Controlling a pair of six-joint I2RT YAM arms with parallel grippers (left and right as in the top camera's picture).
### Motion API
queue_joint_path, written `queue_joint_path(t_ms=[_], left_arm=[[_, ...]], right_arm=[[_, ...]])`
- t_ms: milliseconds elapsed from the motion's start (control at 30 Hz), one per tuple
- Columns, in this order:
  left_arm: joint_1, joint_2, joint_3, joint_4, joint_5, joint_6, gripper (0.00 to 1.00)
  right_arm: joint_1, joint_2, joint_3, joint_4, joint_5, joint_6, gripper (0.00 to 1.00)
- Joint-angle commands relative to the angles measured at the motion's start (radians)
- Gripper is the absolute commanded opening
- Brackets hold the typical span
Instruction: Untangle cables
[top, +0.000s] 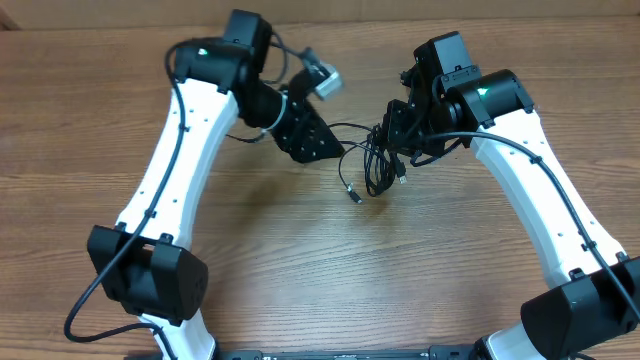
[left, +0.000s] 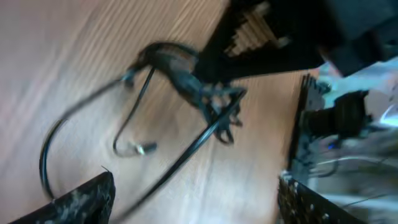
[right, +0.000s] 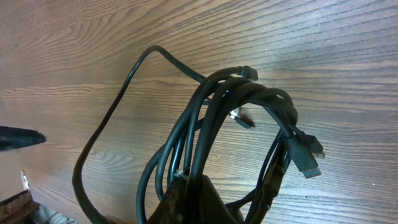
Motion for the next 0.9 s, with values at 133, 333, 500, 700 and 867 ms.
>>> queue_joint_path(t_ms=[133,333,500,700,867], left_arm=[[-0.100,0.007,-0.089,0.153,-0.076,0.200,0.83],[-0.106,0.011,-0.103,0.157,-0.129,0.200,0.35],[-0.092,0.013,-0.045,0.185,-0.185,0.025,0.04],[0.081,0.008,0.313,0.044,-0.472,-0.610,0.04],[0.208,0.008,0.332,-0.029,-0.511,-0.726,0.04]], right_arm=[[-0.006,-0.012,0.025,-0.013,-0.006,0.008,0.04],[-0.006,-0.012,0.025,-0.009,-0.007,0.012,0.04],[-0.029,-0.012,0.024,-0.024,-0.004,0.043,0.04],[-0.131,-0.012,0.021,-0.080,0.078,0.101,0.04],[-0.165,-0.012,0.008,-0.093,0.074,0.101,0.04]])
